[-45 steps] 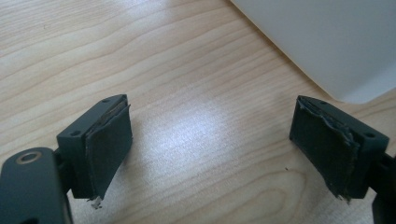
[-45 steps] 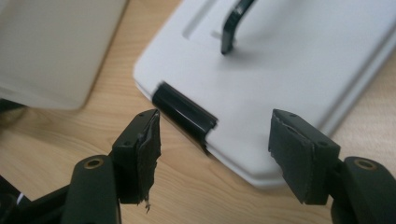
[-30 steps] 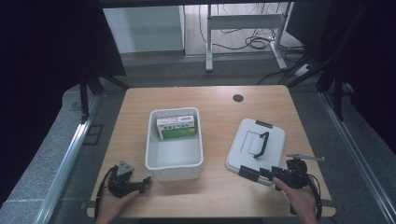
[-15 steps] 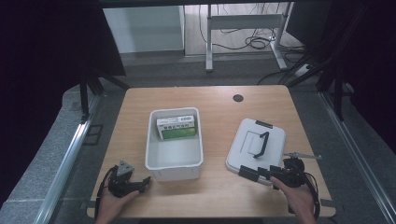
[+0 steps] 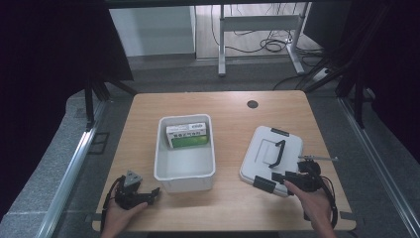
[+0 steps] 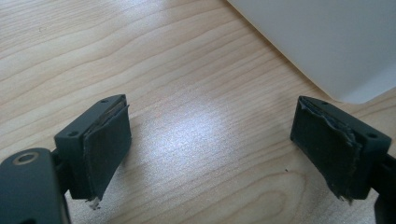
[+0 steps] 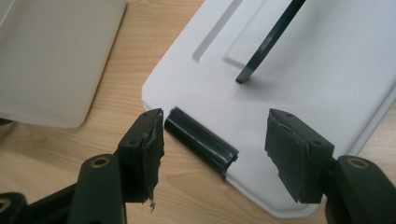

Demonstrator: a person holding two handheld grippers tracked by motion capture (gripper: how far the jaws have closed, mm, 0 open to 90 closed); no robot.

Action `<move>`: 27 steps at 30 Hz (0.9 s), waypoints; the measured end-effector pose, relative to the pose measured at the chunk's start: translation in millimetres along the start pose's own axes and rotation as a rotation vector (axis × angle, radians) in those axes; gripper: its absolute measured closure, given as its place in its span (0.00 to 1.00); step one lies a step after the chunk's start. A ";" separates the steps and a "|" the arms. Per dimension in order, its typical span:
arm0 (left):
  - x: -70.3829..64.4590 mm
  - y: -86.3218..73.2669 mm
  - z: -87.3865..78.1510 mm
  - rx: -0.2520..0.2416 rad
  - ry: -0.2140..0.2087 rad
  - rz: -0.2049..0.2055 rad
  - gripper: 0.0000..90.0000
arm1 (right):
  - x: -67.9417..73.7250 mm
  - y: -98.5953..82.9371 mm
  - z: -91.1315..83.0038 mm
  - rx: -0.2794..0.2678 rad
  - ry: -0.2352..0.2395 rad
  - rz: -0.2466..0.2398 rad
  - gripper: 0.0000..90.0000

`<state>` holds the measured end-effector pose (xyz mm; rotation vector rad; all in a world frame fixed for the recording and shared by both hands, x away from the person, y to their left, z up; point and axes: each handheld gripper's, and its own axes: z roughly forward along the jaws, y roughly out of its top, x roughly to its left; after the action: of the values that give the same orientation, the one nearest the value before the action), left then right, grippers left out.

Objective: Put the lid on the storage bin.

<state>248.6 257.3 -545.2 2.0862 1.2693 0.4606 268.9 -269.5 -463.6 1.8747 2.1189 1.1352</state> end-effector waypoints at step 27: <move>0.0 0.0 0.0 0.001 0.001 0.000 0.13 | -4.5 45.7 0.4 0.040 -0.029 0.034 0.46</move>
<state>248.6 257.3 -545.2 2.0872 1.2698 0.4609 307.5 -274.7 -439.4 1.9394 2.1180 1.0727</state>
